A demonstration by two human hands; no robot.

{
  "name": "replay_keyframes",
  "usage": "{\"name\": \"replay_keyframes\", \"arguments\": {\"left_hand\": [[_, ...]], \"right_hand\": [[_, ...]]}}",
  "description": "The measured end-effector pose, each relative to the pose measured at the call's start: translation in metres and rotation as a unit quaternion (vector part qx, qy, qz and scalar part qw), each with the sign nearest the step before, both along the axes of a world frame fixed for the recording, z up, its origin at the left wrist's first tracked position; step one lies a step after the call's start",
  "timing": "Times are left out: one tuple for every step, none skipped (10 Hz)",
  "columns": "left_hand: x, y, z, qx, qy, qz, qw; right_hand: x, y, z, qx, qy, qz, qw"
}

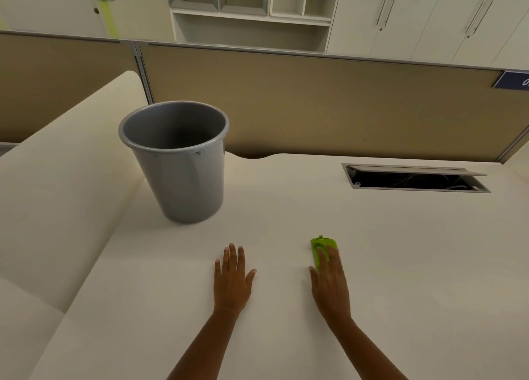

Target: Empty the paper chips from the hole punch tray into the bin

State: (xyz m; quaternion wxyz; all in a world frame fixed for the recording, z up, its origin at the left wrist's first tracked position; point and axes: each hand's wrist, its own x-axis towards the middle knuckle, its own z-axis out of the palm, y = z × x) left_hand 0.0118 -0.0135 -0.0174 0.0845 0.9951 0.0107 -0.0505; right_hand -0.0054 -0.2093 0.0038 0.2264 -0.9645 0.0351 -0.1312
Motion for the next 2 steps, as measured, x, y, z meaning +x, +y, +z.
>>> {"name": "replay_keyframes", "arguments": {"left_hand": [[0.0,0.002,0.0,0.008,-0.002,0.0,1.0],[0.0,0.001,-0.001,0.039,-0.001,-0.001,0.999]], "right_hand": [[-0.002,0.014,0.006,-0.097,0.032,0.031,0.994],[0.002,0.029,0.0,-0.135,0.056,0.06,0.987]]}}
